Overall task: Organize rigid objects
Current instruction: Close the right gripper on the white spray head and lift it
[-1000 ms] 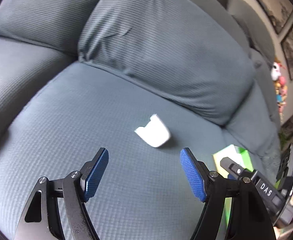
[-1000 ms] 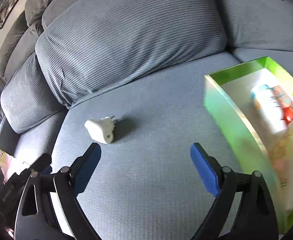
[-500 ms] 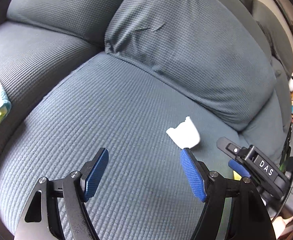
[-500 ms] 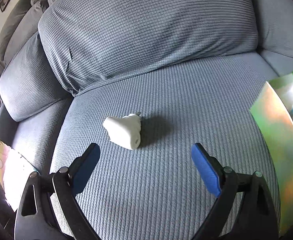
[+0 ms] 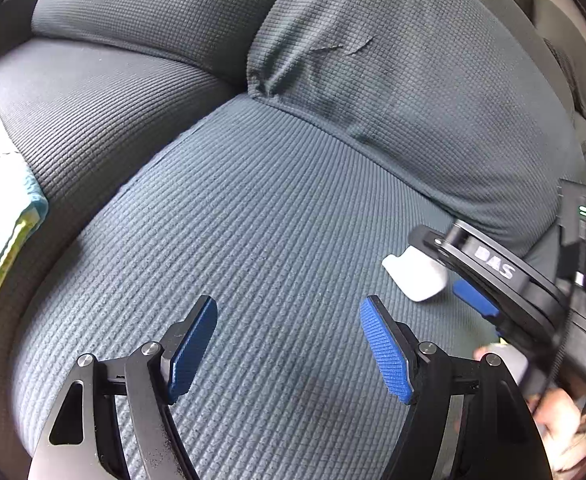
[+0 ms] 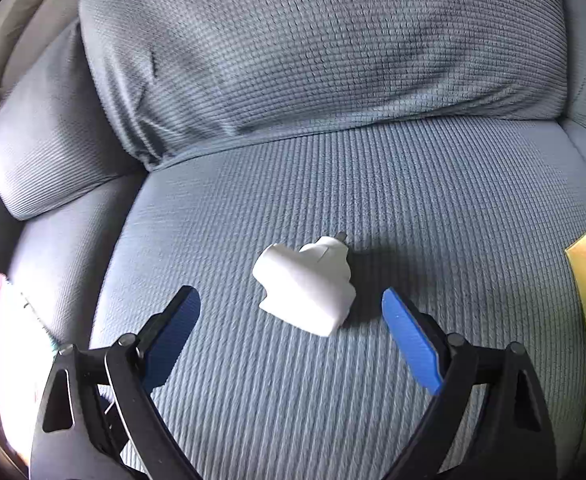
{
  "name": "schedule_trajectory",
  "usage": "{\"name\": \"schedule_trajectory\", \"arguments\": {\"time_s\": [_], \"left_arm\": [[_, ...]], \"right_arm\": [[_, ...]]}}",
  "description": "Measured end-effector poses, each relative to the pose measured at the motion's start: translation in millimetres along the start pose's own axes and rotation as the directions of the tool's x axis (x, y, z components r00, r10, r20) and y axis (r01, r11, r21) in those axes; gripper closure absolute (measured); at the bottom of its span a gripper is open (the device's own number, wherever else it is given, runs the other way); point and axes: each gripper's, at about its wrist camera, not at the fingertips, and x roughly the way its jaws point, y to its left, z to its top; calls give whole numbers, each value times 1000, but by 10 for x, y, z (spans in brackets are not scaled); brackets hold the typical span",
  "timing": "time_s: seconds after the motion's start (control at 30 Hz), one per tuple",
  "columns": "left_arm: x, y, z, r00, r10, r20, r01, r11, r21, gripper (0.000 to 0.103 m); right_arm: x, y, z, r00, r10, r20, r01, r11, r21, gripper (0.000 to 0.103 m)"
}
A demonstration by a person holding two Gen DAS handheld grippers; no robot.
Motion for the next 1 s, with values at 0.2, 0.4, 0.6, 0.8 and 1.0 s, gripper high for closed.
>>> {"name": "schedule_trajectory", "arguments": {"time_s": [0.2,0.4,0.6,0.8,1.0], "left_arm": [[-9,49,10,1000,-1,-1,1,1000,-16,29],[-7,-41,-8,1000,-20,6,20,1000,7,29],[-17,-307,-92,996,-90,-2,90,992,91,29],[-65,-708,-288,984,-178,-22,179,960,213,29],[-119,-1042,-476,959,-277,-56,280,908,312,33]], "right_arm": [[289,-58,34,999,-18,-31,19,1000,21,16],[332,-185,10,999,-7,-39,8,999,39,55],[116,-493,-122,987,139,-78,-129,985,117,55],[-286,-779,-317,957,281,-73,-267,951,155,55],[-622,-1054,-520,929,369,-21,-357,911,205,55]]}}
